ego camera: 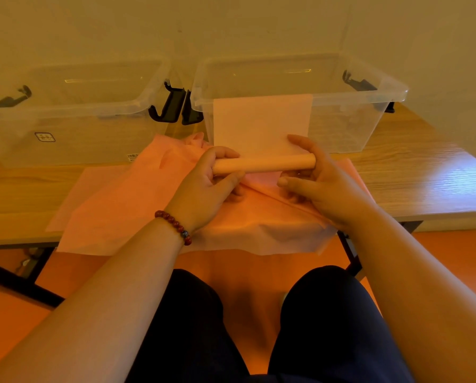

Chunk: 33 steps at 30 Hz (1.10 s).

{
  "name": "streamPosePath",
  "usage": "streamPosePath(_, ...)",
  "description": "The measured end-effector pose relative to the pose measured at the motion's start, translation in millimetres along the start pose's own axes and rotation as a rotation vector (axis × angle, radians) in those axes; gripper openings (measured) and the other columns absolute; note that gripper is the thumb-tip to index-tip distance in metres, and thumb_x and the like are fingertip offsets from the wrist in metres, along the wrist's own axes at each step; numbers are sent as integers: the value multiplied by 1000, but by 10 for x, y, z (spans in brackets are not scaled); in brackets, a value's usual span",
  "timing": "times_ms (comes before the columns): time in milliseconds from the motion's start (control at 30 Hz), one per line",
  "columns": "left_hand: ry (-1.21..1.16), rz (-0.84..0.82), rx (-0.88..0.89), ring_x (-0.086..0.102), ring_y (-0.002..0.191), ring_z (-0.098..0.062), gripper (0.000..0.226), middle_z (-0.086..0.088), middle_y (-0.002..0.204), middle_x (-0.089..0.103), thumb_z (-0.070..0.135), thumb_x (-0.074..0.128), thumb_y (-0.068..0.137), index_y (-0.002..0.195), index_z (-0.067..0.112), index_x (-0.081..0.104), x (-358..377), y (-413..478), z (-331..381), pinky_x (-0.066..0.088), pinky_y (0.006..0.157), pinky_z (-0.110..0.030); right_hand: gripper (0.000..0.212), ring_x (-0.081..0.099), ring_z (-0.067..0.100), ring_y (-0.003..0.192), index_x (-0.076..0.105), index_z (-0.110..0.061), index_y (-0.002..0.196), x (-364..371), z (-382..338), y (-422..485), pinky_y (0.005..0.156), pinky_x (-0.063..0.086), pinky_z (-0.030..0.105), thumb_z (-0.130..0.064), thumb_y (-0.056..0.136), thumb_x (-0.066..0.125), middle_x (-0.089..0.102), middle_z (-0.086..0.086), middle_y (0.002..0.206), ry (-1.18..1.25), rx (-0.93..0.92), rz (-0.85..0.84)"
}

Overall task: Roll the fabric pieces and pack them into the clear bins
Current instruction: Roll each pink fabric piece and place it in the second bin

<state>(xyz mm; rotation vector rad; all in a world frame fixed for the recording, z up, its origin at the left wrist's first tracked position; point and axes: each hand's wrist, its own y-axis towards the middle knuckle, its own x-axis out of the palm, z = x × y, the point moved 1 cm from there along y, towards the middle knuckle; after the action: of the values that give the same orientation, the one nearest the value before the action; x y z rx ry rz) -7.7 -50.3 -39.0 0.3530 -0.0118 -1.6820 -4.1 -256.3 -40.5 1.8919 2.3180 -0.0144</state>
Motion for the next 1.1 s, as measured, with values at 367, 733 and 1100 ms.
streamPosePath(367,-140,73,-42,66,65,-6,21,6,80,65,5,65,86,94,24,60,-22,-6,0,54,62,-19,15,62,14,69,60,-25,105,-7,-1,9,63,52,23,-16,94,61,66,-5,70,-1,-29,49)
streamPosePath(733,-121,75,-16,67,67,-6,21,10,71,69,6,65,87,95,24,58,-24,-16,0,53,62,-17,5,63,15,67,62,-18,95,4,-10,-2,60,51,23,-21,96,58,68,-2,68,0,-49,96)
streamPosePath(1100,-152,82,13,68,71,-6,26,13,73,70,2,66,85,99,23,60,-34,-16,5,53,64,-17,4,65,15,65,63,-14,97,25,-23,-25,57,52,21,-16,95,60,67,-1,67,20,-58,119)
